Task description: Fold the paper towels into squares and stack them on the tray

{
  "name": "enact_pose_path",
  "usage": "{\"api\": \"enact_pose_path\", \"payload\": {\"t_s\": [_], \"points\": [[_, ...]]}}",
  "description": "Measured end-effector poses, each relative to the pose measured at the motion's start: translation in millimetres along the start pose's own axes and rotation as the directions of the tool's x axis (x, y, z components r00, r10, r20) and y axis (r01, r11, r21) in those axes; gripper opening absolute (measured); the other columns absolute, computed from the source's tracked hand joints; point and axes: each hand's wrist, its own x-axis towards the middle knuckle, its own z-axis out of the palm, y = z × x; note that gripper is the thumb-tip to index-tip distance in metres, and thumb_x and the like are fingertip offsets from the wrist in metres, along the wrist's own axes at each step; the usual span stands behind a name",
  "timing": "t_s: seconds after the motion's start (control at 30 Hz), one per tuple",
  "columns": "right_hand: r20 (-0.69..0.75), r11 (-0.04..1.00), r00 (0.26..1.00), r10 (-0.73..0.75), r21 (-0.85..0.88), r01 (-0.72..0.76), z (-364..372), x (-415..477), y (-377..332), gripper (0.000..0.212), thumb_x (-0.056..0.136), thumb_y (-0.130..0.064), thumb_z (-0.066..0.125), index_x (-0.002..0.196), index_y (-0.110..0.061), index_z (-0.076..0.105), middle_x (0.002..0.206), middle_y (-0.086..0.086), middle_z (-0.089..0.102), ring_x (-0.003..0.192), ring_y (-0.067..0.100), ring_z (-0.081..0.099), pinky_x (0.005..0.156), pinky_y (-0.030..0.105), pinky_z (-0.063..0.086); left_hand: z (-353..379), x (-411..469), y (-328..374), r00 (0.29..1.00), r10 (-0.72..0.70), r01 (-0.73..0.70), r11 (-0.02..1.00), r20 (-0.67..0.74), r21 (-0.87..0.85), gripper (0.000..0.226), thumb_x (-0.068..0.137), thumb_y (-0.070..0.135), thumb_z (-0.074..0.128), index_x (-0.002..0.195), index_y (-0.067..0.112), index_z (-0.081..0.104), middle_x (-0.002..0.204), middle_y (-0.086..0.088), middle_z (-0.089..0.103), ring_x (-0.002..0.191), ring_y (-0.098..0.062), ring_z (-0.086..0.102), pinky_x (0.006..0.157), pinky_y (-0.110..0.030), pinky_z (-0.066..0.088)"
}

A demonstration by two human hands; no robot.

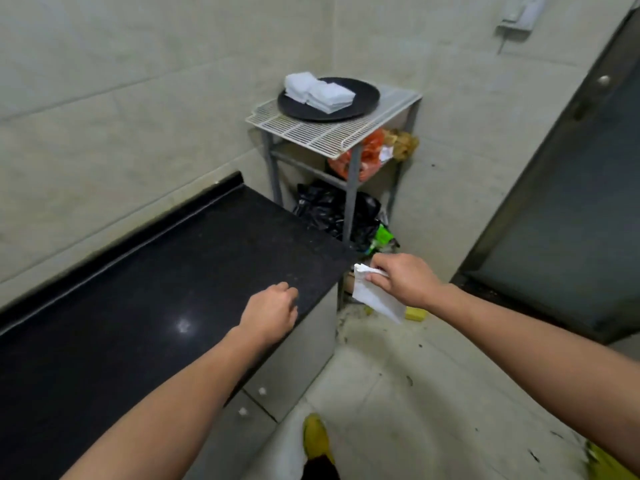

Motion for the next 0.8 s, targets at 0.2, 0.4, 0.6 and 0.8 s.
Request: {"api": "enact_pose_path", "payload": {"t_s": [0.2, 0.4, 0.6, 0.8], "points": [[-0.091, 0.996, 0.992, 0.085, 0.034, -0.083, -43, 72, 100, 0.026, 0.094, -0.047, 0.053, 0.089, -0.021, 0.055, 0.09, 0.01, 0.066, 0.084, 0.034, 0.061, 0.062, 0.039, 0.042, -11, 165, 15, 0.99, 0.106, -0.108, 0.994, -0.09, -0.016, 0.02, 0.094, 0.028, 0.048, 0.104, 0.017, 0.06, 0.101, -0.002, 0.056, 0.094, -0.025, 0.057, 0.072, -0.037, 0.047], [-0.119, 0.996, 0.99, 0.072, 0.063, -0.065, -103, 175, 166, 0.026, 0.095, -0.045, 0.053, 0.089, -0.019, 0.055, 0.084, 0.002, 0.062, 0.078, 0.025, 0.059, 0.061, 0.036, 0.038, -59, 319, 0, 0.973, 0.105, -0.114, 0.993, -0.205, -0.031, 0.018, 0.089, 0.028, 0.053, 0.1, 0.018, 0.062, 0.096, -0.001, 0.058, 0.093, -0.024, 0.059, 0.07, -0.039, 0.051], [-0.177, 0.998, 0.984, -0.019, 0.053, 0.029, -158, 272, 217, 0.024, 0.095, -0.046, 0.051, 0.091, -0.022, 0.056, 0.09, -0.001, 0.062, 0.076, 0.016, 0.052, 0.059, 0.031, 0.03, -104, 430, -11, 0.954, 0.044, -0.058, 0.998, -0.297, -0.036, 0.019, 0.087, 0.028, 0.055, 0.097, 0.016, 0.065, 0.095, -0.003, 0.062, 0.09, -0.026, 0.061, 0.072, -0.039, 0.051], [-0.096, 0.986, 0.982, -0.165, 0.004, 0.166, -193, 377, 261, 0.021, 0.093, -0.048, 0.052, 0.096, -0.029, 0.06, 0.093, -0.005, 0.065, 0.079, 0.013, 0.054, 0.067, 0.033, 0.046, -118, 507, -22, 0.946, -0.156, 0.136, 0.987, -0.285, -0.089, 0.021, 0.089, 0.028, 0.056, 0.105, 0.019, 0.065, 0.097, 0.001, 0.061, 0.087, -0.019, 0.06, 0.075, -0.037, 0.053]]}}
